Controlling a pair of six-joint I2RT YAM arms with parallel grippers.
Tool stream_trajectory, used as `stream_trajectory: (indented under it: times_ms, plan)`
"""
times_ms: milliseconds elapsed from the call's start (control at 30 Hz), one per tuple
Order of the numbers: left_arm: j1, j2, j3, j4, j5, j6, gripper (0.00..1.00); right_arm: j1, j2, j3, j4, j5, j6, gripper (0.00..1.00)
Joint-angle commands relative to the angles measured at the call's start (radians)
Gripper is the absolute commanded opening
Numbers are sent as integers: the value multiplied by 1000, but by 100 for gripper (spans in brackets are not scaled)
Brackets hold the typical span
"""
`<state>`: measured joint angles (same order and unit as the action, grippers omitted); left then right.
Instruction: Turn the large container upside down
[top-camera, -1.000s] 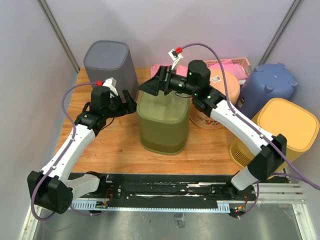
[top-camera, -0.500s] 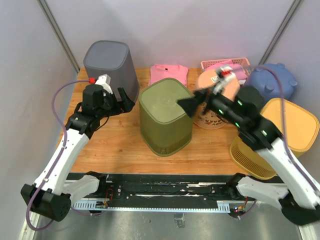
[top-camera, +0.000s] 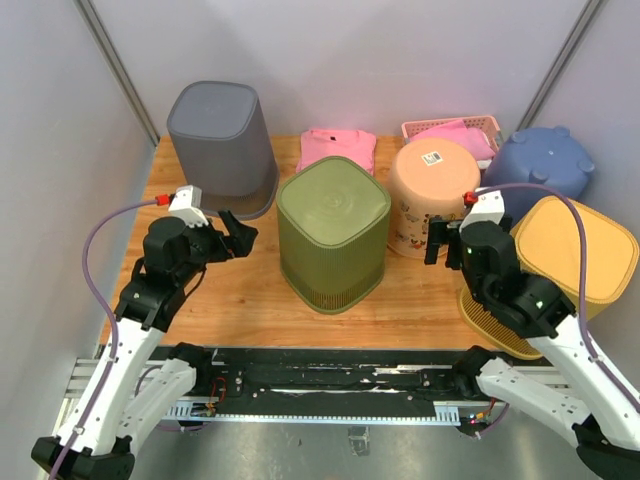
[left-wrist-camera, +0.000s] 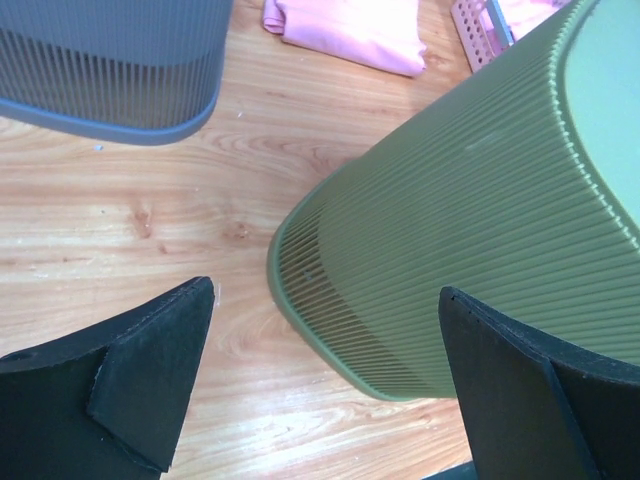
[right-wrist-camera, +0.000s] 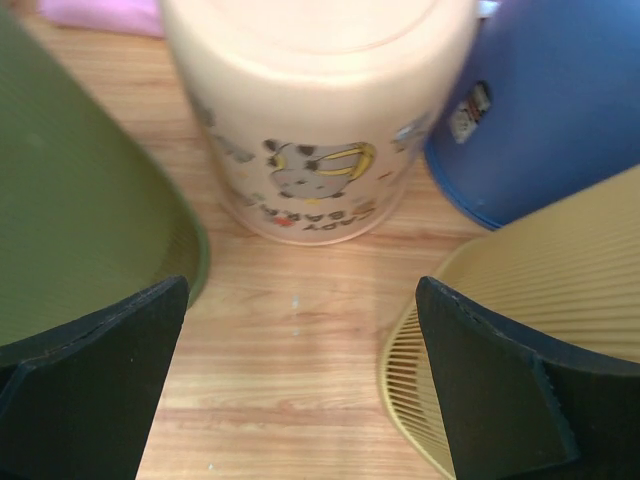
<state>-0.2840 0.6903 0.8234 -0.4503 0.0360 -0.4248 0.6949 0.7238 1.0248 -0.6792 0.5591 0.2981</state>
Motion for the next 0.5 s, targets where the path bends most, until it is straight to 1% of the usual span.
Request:
stream_trajectory:
  times_ms: [0, 200, 467]
  plan:
    - [-3, -60, -23, 48, -68, -12, 99, 8, 74, 98, -73, 243, 59, 99]
    - [-3, -81, -30, 32, -130, 8, 99, 9, 134, 120, -59, 258, 52, 99]
    - [-3, -117, -48, 36, -166, 17, 99, 9, 122, 107, -19, 237, 50, 99]
